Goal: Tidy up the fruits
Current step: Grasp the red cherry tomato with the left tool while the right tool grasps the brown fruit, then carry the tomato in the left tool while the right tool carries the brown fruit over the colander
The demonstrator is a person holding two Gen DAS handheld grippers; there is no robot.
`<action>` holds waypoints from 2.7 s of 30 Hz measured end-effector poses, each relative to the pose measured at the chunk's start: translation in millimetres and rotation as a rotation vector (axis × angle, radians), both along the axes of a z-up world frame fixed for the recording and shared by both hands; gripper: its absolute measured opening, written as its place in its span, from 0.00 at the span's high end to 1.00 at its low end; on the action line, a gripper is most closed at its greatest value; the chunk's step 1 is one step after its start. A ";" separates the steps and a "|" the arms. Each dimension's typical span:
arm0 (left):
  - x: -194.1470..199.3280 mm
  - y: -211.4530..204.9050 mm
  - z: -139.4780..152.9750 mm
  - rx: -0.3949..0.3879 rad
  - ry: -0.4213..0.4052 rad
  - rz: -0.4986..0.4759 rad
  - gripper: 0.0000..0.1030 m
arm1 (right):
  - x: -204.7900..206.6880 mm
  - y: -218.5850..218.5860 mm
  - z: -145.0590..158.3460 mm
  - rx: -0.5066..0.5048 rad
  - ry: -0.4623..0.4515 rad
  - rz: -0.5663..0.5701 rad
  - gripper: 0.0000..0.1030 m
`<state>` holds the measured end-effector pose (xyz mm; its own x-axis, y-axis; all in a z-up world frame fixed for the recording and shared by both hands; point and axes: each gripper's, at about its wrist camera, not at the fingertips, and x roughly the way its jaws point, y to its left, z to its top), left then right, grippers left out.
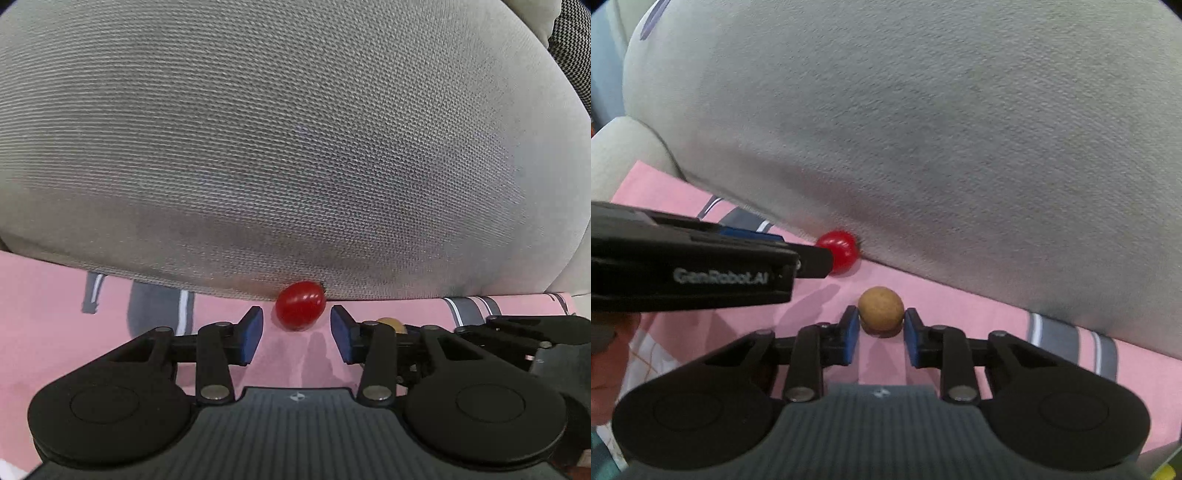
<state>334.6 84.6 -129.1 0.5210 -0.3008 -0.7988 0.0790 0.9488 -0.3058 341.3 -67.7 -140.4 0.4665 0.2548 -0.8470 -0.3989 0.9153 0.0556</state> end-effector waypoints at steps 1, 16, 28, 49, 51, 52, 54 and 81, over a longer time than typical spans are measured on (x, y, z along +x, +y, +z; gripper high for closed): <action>1.9 -2.1 -2.1 0.000 0.002 -0.001 0.52 | 1.1 -2.7 1.1 0.003 0.000 -0.006 0.78; 7.3 -27.0 -16.0 0.059 0.021 -0.019 0.64 | 6.1 -8.3 -2.0 -0.001 0.023 -0.022 0.78; -21.8 -26.1 18.3 0.071 0.024 -0.010 0.64 | -7.9 -14.2 25.7 0.018 -0.005 -0.001 0.78; -99.7 -78.1 97.2 0.056 -0.075 -0.117 0.64 | -107.0 -71.6 88.7 0.031 -0.105 -0.001 0.78; -106.8 -92.4 100.6 0.059 -0.082 -0.149 0.64 | -116.3 -81.5 91.9 0.029 -0.112 -0.013 0.78; -110.6 -98.6 103.2 0.062 -0.086 -0.163 0.64 | -120.8 -87.0 93.5 0.027 -0.116 -0.019 0.78; -117.1 -110.8 106.9 0.069 -0.094 -0.192 0.64 | -127.8 -98.3 95.6 0.025 -0.123 -0.033 0.78; -138.6 -199.9 103.6 0.087 -0.053 -0.360 0.64 | -175.4 -242.6 90.1 -0.011 -0.123 -0.144 0.77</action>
